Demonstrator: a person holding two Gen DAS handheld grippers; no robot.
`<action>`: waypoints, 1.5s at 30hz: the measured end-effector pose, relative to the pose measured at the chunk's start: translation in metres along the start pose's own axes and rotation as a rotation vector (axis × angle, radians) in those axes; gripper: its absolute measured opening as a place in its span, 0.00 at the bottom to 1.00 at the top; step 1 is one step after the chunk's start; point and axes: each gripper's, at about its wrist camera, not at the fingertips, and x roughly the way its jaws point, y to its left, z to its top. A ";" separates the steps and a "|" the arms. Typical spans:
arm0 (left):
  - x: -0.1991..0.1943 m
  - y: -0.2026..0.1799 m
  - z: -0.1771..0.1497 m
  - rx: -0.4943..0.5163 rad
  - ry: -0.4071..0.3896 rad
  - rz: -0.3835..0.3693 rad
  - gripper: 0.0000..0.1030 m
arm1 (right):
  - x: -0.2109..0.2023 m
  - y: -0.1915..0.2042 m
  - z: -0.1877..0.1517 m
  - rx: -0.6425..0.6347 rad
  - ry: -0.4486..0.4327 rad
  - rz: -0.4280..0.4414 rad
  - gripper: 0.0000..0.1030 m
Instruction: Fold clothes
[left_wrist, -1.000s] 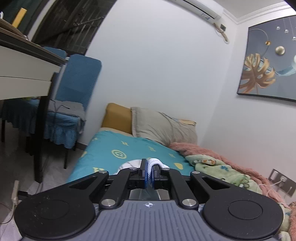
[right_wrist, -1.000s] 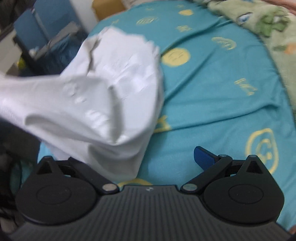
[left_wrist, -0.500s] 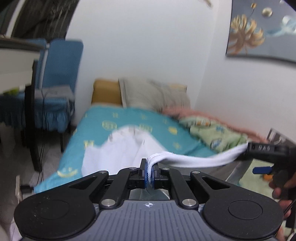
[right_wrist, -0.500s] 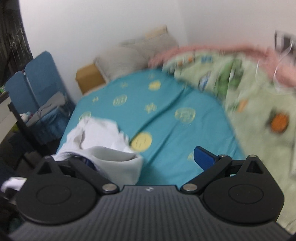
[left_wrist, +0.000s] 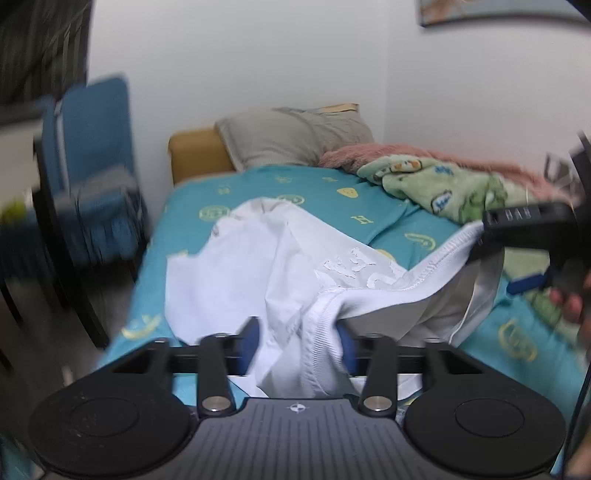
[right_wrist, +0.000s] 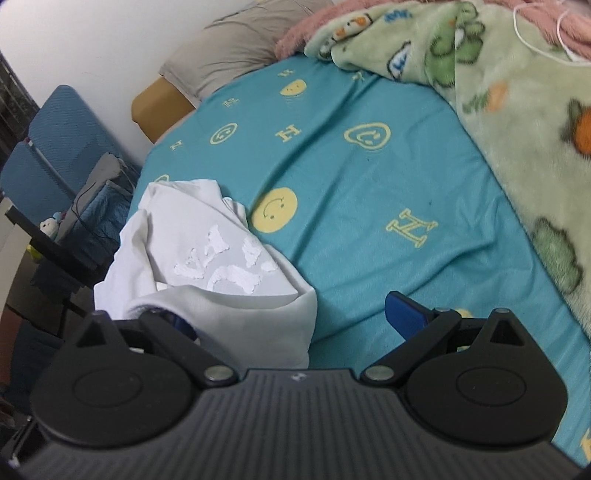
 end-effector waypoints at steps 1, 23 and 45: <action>-0.001 -0.007 -0.002 0.051 -0.003 0.010 0.67 | 0.001 0.000 0.000 0.003 0.004 0.002 0.98; 0.078 -0.071 0.003 0.421 -0.018 0.258 0.80 | 0.003 -0.005 -0.007 -0.003 0.025 0.013 0.98; 0.004 0.000 0.012 -0.037 -0.095 0.436 0.81 | 0.003 0.022 -0.023 -0.209 0.001 -0.066 0.98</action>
